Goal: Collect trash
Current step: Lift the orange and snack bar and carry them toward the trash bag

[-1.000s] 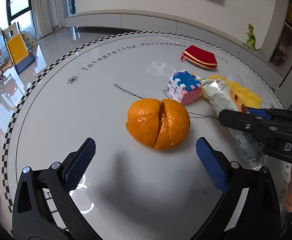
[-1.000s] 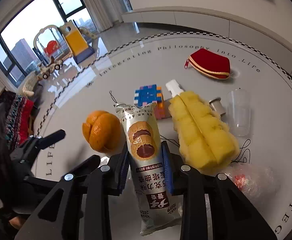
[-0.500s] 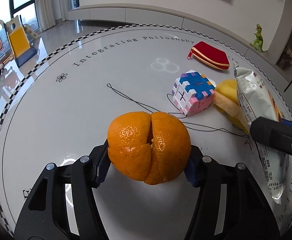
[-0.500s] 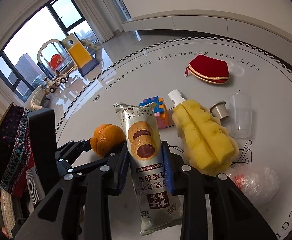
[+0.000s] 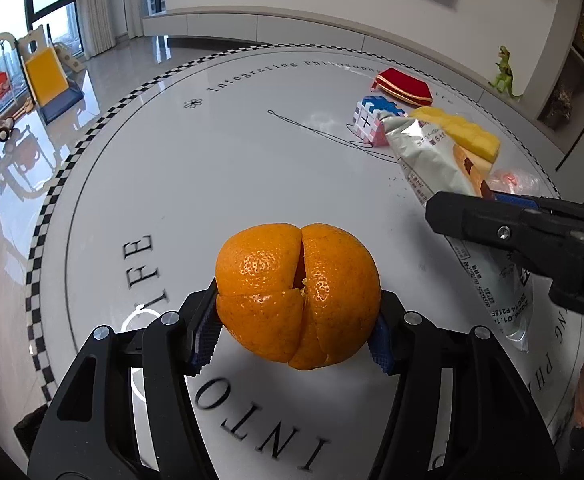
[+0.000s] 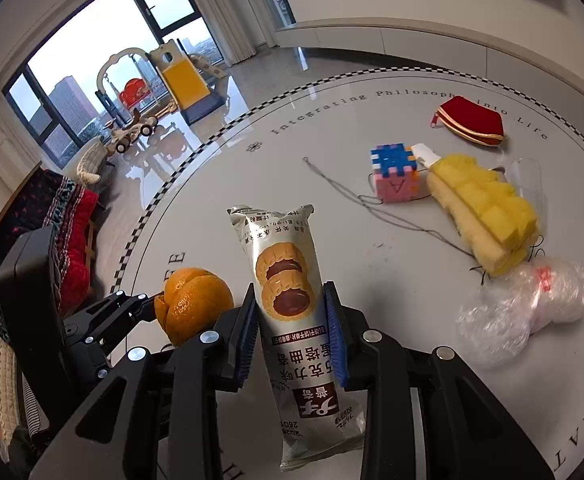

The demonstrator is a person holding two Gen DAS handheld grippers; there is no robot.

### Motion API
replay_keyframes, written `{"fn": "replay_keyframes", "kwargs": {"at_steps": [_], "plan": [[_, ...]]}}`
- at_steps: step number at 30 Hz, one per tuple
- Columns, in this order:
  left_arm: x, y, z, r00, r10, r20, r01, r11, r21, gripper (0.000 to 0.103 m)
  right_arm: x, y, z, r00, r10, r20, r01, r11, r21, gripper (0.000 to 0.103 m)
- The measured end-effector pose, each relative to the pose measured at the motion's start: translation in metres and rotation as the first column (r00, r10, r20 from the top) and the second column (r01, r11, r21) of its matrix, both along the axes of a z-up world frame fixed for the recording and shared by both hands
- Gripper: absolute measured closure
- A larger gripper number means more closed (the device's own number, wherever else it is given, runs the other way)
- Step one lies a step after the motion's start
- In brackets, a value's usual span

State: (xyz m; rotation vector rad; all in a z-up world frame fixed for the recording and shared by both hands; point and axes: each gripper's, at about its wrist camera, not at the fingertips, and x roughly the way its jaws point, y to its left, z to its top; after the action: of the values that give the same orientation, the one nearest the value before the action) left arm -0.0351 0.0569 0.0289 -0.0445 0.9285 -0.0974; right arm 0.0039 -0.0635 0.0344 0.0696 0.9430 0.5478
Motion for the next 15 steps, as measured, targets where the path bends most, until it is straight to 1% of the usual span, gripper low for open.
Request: {"fn": "replay_keyframes", "kwargs": {"at_steps": [5,9,12,15], "plan": [[-0.048,0.025,0.010,0.999,0.034,0.028,-0.034,0.999,-0.011,0.044,-0.040,0.032,0.014,0.999,0.050,0.020,-0.050,0.999,-0.023,0.070],[-0.091,0.055,0.011,0.996,0.083,0.039,-0.082,0.996,-0.021,0.044,-0.077,0.066,0.022,0.993,0.110,0.028,-0.110,0.994,-0.025,0.070],[-0.126,0.079,0.011,0.990,0.129,0.049,-0.128,0.992,-0.013,0.044,-0.108,0.096,0.021,0.985,0.171,0.020,-0.171,0.985,-0.023,0.070],[-0.161,0.104,0.008,0.980,0.187,0.061,-0.188,0.982,0.011,0.044,-0.136,0.126,0.014,0.974,0.227,-0.013,-0.227,0.974,-0.004,0.070]]}}
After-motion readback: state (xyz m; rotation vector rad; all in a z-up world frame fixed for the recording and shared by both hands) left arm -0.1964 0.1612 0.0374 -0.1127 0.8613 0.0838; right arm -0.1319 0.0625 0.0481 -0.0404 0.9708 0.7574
